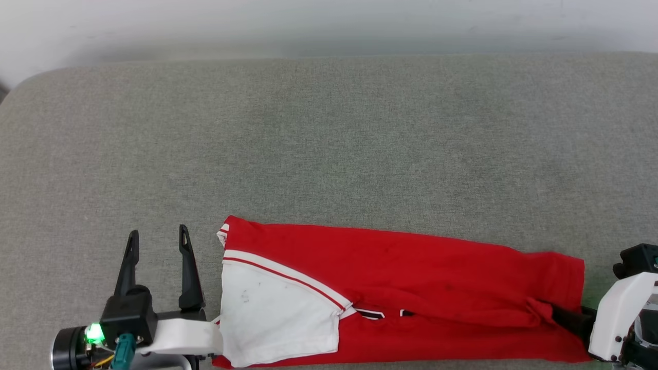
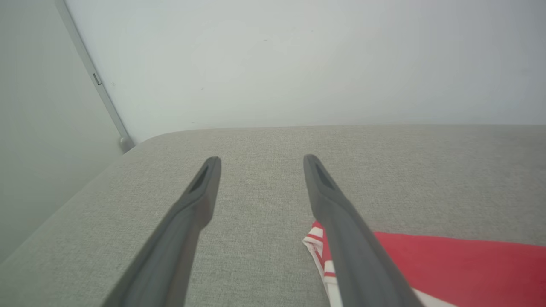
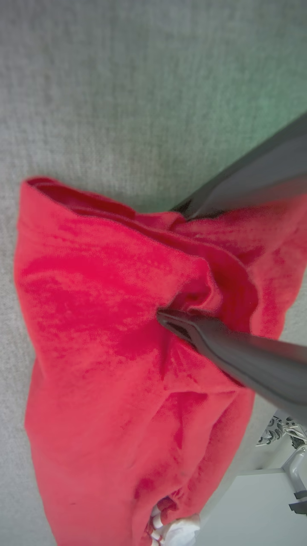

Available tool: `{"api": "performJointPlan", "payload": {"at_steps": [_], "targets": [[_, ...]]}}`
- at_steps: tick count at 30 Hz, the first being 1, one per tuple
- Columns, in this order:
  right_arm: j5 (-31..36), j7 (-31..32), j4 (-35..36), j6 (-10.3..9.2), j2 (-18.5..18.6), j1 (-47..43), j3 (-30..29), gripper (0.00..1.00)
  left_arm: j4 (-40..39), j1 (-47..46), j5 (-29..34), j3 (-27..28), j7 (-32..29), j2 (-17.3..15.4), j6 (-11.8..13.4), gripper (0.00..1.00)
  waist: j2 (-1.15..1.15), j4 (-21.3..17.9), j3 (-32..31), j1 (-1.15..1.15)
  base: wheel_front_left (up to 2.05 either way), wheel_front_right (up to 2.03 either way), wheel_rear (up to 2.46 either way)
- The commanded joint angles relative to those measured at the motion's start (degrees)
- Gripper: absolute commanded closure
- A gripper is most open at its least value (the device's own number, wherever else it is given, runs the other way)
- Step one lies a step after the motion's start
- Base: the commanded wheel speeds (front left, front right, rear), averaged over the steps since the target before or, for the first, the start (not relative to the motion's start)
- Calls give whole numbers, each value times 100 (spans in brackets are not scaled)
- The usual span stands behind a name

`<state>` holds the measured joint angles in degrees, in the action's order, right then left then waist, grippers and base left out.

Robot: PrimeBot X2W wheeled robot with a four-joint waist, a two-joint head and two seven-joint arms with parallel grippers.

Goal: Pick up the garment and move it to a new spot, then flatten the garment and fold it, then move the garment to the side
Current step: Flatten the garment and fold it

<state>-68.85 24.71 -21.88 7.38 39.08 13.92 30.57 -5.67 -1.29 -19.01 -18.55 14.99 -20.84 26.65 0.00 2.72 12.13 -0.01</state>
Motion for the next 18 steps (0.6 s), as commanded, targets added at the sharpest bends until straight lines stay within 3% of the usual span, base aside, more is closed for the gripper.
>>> {"api": "performJointPlan", "payload": {"at_steps": [1, 9, 18], "targets": [[17, 196, -94, 20, -543, -278, 446, 100, -1, 150, 245, 181, 26, 196, -101, 0, 0, -2, -22, 1, 0, 0, 0], [191, -4, -21, 16, -206, -104, 312, 100, 47, 520, 994, 710, 26, 857, -541, 0, 0, -9, -133, 1, 0, 0, 0], [259, -18, 139, 8, 460, -2, -18, 100, 109, 793, 1484, 1057, 26, 1207, -767, 0, 0, -40, -310, 1, 0, 0, 0]]}}
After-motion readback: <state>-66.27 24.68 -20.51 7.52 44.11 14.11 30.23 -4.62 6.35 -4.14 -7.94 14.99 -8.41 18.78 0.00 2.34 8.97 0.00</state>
